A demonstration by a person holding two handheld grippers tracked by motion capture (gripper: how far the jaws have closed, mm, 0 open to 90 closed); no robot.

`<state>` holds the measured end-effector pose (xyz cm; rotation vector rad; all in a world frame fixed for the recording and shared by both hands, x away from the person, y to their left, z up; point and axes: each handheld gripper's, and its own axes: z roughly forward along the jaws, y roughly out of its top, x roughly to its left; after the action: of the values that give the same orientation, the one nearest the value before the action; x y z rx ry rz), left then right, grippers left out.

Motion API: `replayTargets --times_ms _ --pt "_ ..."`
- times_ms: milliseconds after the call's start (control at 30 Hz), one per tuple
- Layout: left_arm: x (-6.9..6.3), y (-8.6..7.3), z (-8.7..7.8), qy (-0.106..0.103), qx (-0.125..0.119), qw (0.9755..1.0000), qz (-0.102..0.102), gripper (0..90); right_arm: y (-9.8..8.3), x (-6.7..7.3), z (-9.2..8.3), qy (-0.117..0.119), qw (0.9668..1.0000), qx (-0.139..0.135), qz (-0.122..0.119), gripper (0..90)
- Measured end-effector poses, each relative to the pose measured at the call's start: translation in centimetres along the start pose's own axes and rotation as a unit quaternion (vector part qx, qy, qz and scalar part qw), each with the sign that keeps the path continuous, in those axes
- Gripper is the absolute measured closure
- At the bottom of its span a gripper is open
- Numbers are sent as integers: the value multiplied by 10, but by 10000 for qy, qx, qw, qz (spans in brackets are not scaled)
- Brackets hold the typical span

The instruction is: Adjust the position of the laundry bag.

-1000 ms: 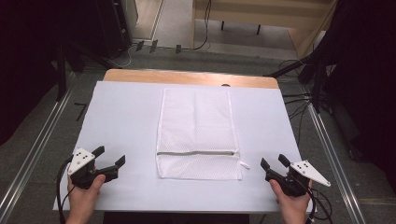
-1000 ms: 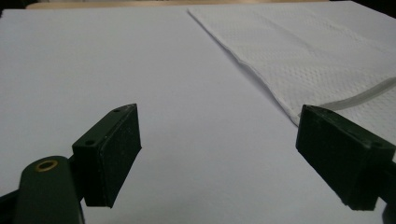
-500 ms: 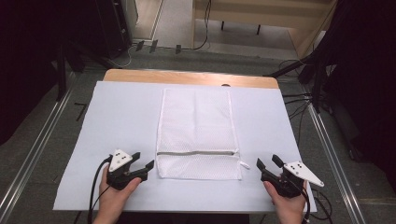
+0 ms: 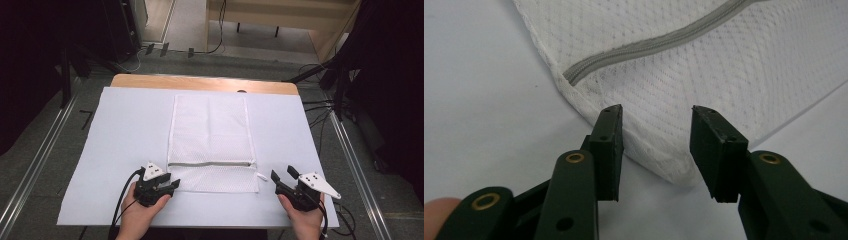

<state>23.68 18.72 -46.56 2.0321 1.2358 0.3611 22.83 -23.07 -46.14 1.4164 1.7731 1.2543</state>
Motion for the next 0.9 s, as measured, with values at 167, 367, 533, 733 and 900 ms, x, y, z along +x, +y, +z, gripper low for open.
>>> replayTargets --times_ms 167,367,533,733,900 --pt "3 -1 1 -324 82 9994 -73 830 0 1 -1 -2 10000 -9 14 393" --pt "8 -2 -2 -689 87 9976 -70 900 1 3 -2 131 9999 -16 -58 439" --pt "7 -8 -10 -823 55 9966 -19 900 1 5 -3 177 9998 -8 -81 452" --pt "7 -19 -23 -846 34 9964 25 900 0 6 -9 241 9997 -9 -88 500" --pt "15 -25 -35 -820 55 9966 -96 900 -3 11 -16 276 9995 37 -138 506"
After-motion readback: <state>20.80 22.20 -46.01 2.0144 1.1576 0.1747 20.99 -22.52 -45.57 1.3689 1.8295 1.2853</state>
